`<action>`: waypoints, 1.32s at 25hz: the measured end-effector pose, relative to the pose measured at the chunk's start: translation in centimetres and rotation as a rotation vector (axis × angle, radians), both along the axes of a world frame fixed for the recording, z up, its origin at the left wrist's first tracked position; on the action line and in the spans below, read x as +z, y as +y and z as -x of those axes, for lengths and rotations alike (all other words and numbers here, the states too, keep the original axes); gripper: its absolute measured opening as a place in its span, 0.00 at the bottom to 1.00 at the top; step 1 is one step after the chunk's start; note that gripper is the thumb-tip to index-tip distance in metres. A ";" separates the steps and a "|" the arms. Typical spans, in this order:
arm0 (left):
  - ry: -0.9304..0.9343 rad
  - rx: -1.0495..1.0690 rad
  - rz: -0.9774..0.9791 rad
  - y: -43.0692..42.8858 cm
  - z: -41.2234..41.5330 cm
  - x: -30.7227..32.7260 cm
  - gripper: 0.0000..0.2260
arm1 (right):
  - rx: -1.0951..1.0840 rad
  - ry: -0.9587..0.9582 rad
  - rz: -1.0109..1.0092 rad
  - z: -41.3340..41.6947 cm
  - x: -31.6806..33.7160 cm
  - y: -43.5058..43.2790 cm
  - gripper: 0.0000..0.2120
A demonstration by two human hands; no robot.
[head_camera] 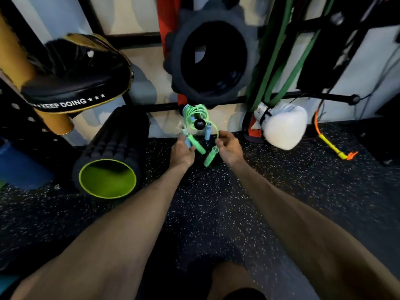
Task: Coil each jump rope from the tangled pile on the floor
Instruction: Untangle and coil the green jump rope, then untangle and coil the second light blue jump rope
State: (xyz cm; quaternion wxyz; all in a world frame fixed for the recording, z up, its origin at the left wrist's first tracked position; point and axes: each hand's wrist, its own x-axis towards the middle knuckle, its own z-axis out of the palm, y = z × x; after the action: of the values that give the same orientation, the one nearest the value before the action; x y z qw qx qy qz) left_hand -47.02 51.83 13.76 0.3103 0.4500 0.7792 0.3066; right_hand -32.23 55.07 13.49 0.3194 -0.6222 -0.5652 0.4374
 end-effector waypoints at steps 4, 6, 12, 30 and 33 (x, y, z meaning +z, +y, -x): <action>0.121 -0.189 0.122 -6.1 -2.1 1.1 0.08 | 0.042 -0.113 -0.006 -3.8 2.0 -6.9 0.15; 0.215 -0.319 0.117 -8.3 -3.4 2.3 0.06 | 0.042 -0.188 -0.016 -5.7 3.0 -10.1 0.15; 0.466 -0.644 0.061 -11.0 -9.9 6.0 0.05 | 0.016 -0.423 0.080 -12.6 4.8 -16.6 0.08; 0.385 -1.399 0.236 -25.8 -33.5 -5.7 0.07 | -0.437 -0.433 0.569 -29.3 -5.7 -42.8 0.15; 0.417 -1.531 0.194 -28.9 -34.7 -8.6 0.09 | -0.502 -0.424 0.654 -29.5 -9.3 -46.4 0.17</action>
State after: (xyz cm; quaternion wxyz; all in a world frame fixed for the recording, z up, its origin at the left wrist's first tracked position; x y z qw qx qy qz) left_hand -12.36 22.91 5.15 0.3204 0.8791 0.3189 -0.1512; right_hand -2.72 8.63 4.20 0.0797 -0.8836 -0.2823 0.3650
